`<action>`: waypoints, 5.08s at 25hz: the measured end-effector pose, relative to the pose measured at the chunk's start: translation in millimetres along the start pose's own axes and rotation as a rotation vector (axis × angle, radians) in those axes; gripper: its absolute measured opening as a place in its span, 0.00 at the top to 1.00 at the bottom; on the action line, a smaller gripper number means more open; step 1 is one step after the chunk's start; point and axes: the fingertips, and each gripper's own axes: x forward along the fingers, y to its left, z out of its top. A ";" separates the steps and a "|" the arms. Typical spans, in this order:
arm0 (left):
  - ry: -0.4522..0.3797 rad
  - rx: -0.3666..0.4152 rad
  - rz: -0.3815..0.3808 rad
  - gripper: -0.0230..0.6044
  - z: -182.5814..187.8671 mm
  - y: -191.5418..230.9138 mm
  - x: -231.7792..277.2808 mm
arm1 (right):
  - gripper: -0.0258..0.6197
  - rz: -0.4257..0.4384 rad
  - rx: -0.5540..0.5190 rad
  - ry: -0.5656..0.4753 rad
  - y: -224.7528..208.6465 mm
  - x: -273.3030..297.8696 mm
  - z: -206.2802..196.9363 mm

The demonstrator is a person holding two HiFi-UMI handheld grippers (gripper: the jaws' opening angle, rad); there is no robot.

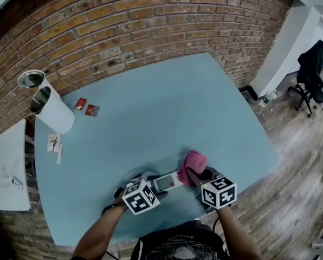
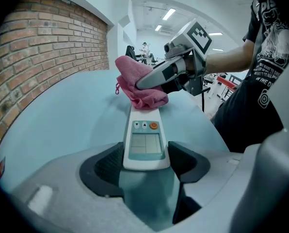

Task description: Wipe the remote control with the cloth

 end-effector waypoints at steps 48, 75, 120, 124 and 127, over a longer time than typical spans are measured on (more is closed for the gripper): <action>0.010 -0.007 0.003 0.51 1.0 1.5 0.8 | 0.86 -0.140 0.086 -0.066 -55.2 -15.4 0.8; 0.009 -0.009 0.007 0.51 -1.0 2.1 1.4 | 0.86 -0.106 0.129 -0.086 -22.1 -40.4 -28.1; -0.003 -0.009 0.003 0.51 2.6 0.7 2.7 | 0.86 0.170 0.025 -0.067 84.9 -16.8 1.3; 0.001 -0.005 0.001 0.51 4.7 1.4 2.6 | 0.86 0.154 -0.071 -0.087 75.6 -4.9 42.4; 0.013 0.003 -0.005 0.51 3.4 0.3 3.4 | 0.86 0.142 -0.159 -0.051 72.7 13.0 54.9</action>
